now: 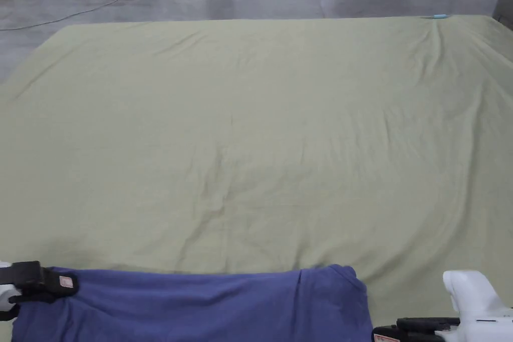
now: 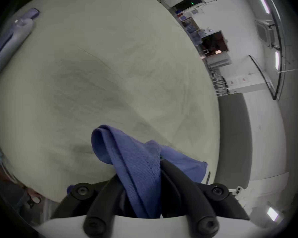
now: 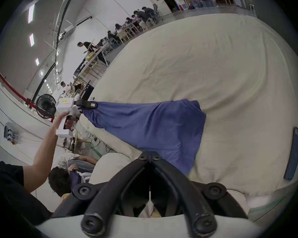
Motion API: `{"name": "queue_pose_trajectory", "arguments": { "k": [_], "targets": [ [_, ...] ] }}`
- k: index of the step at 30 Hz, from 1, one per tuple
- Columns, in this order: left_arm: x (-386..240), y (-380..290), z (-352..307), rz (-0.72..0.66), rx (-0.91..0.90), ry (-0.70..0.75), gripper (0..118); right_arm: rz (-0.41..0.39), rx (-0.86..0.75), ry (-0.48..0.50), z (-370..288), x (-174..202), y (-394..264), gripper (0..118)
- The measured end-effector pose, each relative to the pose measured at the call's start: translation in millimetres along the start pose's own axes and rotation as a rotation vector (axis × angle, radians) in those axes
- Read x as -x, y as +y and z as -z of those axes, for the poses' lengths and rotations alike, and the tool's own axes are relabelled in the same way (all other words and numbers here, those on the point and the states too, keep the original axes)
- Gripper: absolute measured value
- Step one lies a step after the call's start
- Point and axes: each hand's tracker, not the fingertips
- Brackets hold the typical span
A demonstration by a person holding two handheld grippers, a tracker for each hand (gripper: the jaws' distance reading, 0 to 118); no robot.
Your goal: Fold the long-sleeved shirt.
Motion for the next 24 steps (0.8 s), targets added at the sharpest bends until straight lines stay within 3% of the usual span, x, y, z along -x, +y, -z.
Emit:
{"name": "queue_pose_trajectory", "arguments": {
  "k": [4,9,12,16,19,20,21,22,24],
  "targets": [
    [-60.5,-39.8,5.5,0.009,-0.032,-0.050,0,-0.007,0.006,0.010,-2.2,0.3,-1.9,0],
    [-144.8,-86.4,45.6,0.015,0.020,-0.219,0,-0.006,-0.013,0.014,-11.3,-2.6,-5.2,0],
    [-190.4,-105.7,84.4,0.121,0.093,-0.184,0,0.004,-0.028,0.017,-18.6,-6.3,-9.0,0],
    [-225.4,-123.7,145.0,0.107,0.157,-0.188,0,0.012,-0.038,0.013,-28.0,-10.9,-16.0,0],
    [-235.5,-136.3,192.3,0.107,0.219,-0.104,4,0.021,-0.042,0.002,-34.2,-16.9,-20.7,0],
    [-236.4,-141.7,205.1,0.073,0.229,-0.083,23,0.026,-0.045,-0.001,-36.1,-19.0,-21.9,0],
    [-232.4,-144.4,215.9,0.040,0.230,-0.113,71,0.031,-0.046,-0.002,-37.8,-21.3,-22.9,0],
    [-227.1,-145.3,223.6,0.009,0.240,-0.205,71,0.037,-0.048,-0.003,-39.1,-23.2,-23.6,0],
    [-223.2,-151.6,230.8,-0.079,0.320,-0.417,102,0.042,-0.052,-0.004,-41.3,-26.4,-24.5,0]
  ]
}}
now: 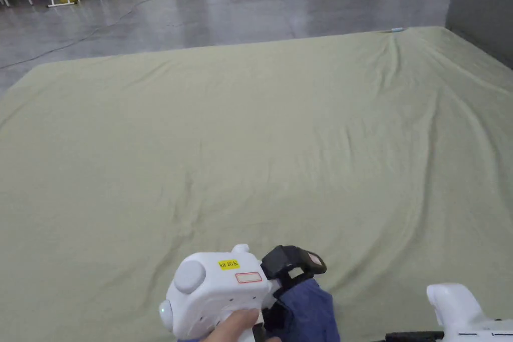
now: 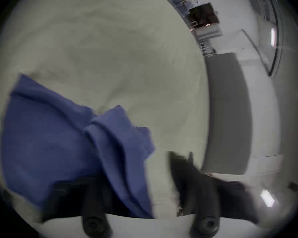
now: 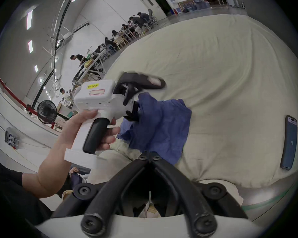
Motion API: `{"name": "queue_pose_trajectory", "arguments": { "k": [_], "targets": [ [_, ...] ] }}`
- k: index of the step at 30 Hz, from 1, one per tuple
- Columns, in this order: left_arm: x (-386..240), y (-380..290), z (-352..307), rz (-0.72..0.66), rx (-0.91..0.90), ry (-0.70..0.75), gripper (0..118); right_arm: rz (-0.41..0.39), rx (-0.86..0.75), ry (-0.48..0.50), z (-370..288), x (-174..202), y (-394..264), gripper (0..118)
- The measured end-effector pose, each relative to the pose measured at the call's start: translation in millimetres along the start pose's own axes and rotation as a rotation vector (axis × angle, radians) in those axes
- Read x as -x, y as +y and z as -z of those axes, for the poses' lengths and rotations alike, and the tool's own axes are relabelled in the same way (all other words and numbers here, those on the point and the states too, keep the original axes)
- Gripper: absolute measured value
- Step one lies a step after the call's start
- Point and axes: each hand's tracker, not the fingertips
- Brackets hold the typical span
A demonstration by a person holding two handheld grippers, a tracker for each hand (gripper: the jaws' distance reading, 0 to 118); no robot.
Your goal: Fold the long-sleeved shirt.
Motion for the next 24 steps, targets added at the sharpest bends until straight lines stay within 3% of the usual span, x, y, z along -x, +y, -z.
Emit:
{"name": "queue_pose_trajectory", "arguments": {
  "k": [1,5,6,7,8,9,10,12,14,19,24],
  "targets": [
    [-4.1,-3.5,-2.0,-0.032,0.034,-0.038,118,0.001,-0.003,0.000,-1.1,-1.3,-0.2,0],
    [-35.8,-12.5,-34.1,0.137,0.018,-0.008,117,0.014,-0.010,0.017,-2.1,-6.3,1.3,0],
    [-42.4,-13.1,-49.8,0.192,0.012,0.002,113,0.017,-0.010,0.022,-1.6,-7.6,2.0,0],
    [-45.9,-14.6,-66.1,0.221,-0.047,0.012,99,0.019,-0.012,0.023,-1.0,-7.8,2.4,0],
    [-53.6,-19.2,-84.0,0.257,-0.115,0.026,70,0.021,-0.015,0.023,-0.7,-8.0,2.5,0],
    [-56.3,-21.0,-100.4,0.308,-0.187,0.088,12,0.022,-0.017,0.025,-0.3,-8.5,2.6,0],
    [-56.9,-24.1,-110.9,0.357,-0.237,0.177,0,0.024,-0.017,0.031,0.2,-9.2,2.5,0],
    [-54.7,-38.1,-125.6,0.448,-0.321,0.421,0,0.027,-0.015,0.041,2.9,-9.9,1.7,0],
    [-40.2,-47.2,-126.2,0.470,-0.268,0.537,0,0.027,-0.008,0.043,5.9,-11.1,1.1,0],
    [-3.7,-63.9,-89.0,0.394,-0.168,0.585,0,0.040,0.003,0.035,10.5,-13.1,0.3,0],
    [-1.0,-89.8,-20.3,0.473,-0.049,0.606,0,0.052,-0.008,0.022,3.8,-13.3,0.1,0]
  ]
}}
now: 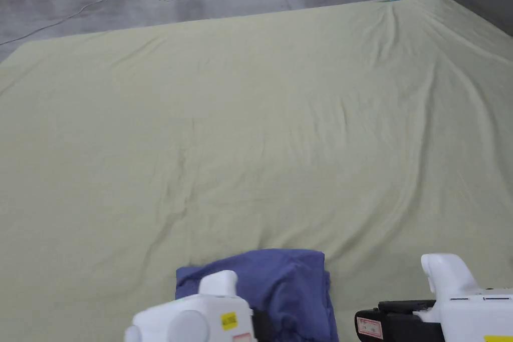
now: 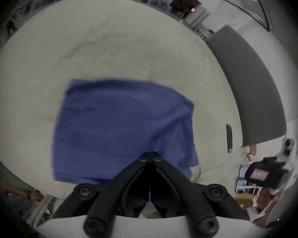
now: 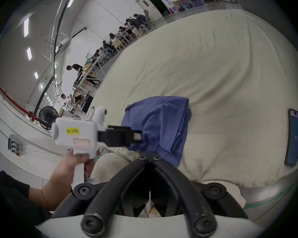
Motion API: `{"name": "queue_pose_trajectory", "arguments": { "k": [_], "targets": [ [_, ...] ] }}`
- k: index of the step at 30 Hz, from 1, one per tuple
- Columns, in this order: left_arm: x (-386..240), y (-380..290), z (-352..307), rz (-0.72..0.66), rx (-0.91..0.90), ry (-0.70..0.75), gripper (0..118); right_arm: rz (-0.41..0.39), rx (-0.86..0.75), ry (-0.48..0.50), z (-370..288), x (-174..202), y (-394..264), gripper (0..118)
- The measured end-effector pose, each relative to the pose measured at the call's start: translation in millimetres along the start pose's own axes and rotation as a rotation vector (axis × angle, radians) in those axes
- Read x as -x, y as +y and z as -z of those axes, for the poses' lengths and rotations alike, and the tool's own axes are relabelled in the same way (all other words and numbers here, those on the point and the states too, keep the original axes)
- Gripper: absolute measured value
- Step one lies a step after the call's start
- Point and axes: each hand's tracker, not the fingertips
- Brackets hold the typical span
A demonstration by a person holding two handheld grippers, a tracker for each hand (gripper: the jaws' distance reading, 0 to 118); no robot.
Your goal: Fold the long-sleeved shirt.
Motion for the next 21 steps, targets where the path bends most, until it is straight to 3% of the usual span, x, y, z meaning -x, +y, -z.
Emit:
{"name": "queue_pose_trajectory", "arguments": {
  "k": [4,7,10,11,14,18,21],
  "targets": [
    [-38.3,-8.8,21.3,0.091,0.023,0.020,0,0.004,-0.007,-0.031,-7.9,-3.7,-0.4,0],
    [-67.7,-16.3,38.7,0.177,0.087,-0.067,0,0.009,-0.014,-0.060,-13.1,-6.7,-1.0,0],
    [-65.9,-12.0,60.1,0.032,0.275,-0.305,0,-0.001,-0.041,-0.098,-22.6,-3.3,-0.8,0],
    [-64.9,-10.0,57.4,-0.014,0.269,-0.317,0,-0.011,-0.047,-0.097,-26.3,-0.5,0.5,0],
    [-59.3,3.0,19.9,0.075,0.124,-0.323,0,-0.036,-0.082,-0.090,-36.6,6.5,5.1,0],
    [-5.5,29.8,-46.2,-0.053,-0.028,-0.380,0,-0.052,-0.084,-0.076,-26.2,10.8,15.6,0],
    [46.7,41.3,-92.9,-0.105,-0.171,-0.281,0,-0.046,-0.055,-0.065,-0.1,16.5,25.1,0]
  ]
}}
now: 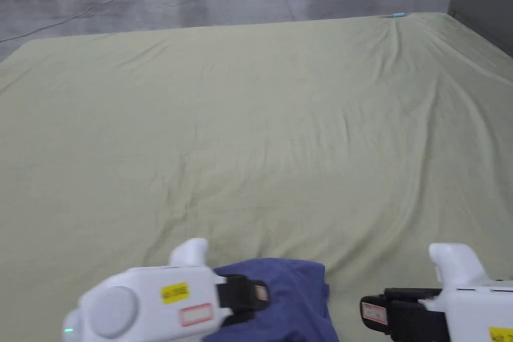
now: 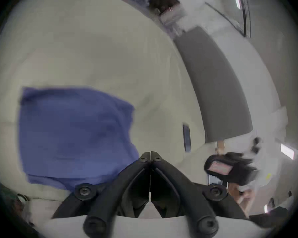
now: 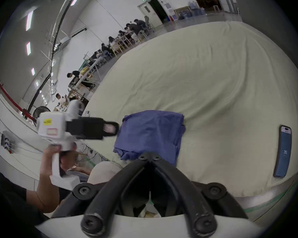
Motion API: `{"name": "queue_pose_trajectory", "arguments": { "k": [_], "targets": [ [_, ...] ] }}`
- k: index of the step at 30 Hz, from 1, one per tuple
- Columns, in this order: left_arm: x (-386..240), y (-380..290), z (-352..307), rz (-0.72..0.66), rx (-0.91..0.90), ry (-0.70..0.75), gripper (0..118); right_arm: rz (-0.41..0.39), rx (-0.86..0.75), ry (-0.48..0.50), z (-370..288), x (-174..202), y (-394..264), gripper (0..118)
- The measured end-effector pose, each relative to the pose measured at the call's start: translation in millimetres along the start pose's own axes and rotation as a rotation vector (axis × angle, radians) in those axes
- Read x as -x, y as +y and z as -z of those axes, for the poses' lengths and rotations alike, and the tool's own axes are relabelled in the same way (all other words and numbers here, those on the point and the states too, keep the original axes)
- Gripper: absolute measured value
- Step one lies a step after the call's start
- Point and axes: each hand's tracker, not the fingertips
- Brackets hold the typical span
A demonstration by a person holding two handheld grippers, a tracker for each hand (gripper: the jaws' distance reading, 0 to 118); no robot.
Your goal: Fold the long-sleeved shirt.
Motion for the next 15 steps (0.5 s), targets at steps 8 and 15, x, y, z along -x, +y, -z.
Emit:
{"name": "queue_pose_trajectory", "arguments": {
  "k": [8,15],
  "targets": [
    [78.2,8.4,-60.1,-0.105,-0.060,0.158,0,0.070,0.081,0.093,95.9,20.2,27.5,0],
    [104.9,-6.9,-46.4,-0.171,-0.016,0.164,0,0.074,0.264,-0.163,183.2,-0.5,12.6,0]
  ]
}}
